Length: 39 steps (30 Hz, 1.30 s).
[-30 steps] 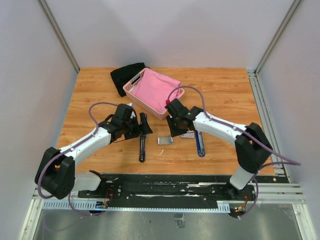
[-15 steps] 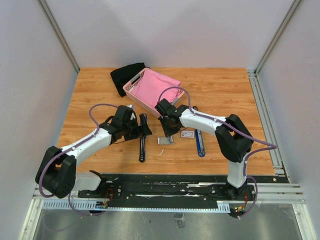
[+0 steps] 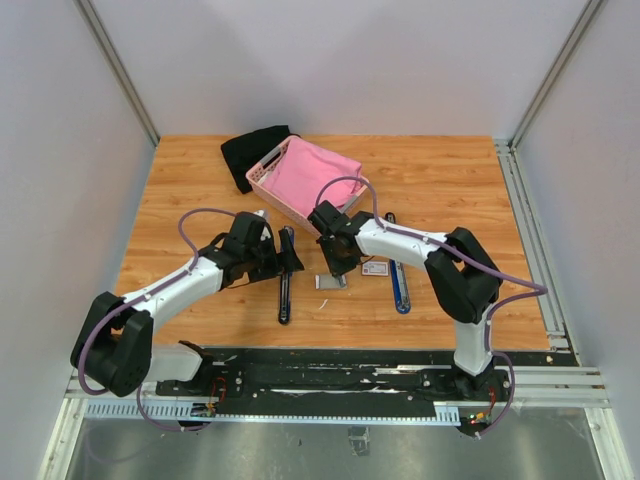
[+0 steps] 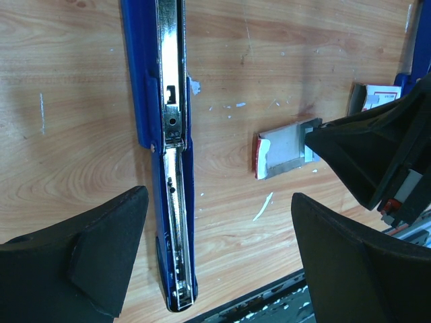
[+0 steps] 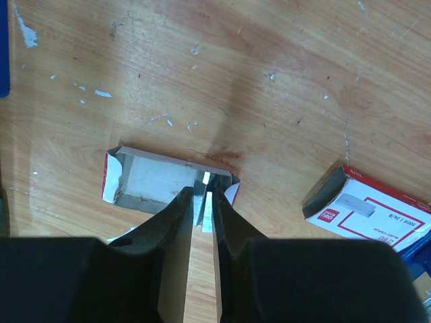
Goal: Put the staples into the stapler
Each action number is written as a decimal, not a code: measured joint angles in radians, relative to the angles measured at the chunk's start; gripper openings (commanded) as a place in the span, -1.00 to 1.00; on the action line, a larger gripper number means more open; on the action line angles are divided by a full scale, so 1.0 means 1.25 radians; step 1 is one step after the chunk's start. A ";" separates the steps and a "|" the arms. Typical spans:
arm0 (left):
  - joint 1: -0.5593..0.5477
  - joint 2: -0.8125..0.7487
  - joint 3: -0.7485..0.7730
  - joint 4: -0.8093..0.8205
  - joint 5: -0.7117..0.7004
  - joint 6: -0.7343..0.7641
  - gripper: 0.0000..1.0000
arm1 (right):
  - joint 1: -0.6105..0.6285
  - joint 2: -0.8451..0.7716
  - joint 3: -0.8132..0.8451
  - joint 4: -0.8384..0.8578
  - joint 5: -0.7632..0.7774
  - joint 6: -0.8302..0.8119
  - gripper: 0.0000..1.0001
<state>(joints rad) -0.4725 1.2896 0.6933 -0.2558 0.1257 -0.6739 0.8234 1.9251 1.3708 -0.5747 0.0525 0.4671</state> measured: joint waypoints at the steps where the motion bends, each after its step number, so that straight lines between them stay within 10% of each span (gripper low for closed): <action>1: 0.000 0.000 0.000 0.000 0.000 0.000 0.83 | 0.000 0.004 0.001 0.000 0.000 0.000 -0.64; 39: 0.005 -0.002 -0.030 0.030 0.009 0.000 0.84 | 0.059 0.042 0.101 -0.052 0.065 -0.054 -0.63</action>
<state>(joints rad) -0.4660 1.2873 0.6559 -0.2180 0.1375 -0.6743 0.8967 1.9770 1.4967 -0.6399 0.1333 0.3996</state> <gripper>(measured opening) 0.918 0.182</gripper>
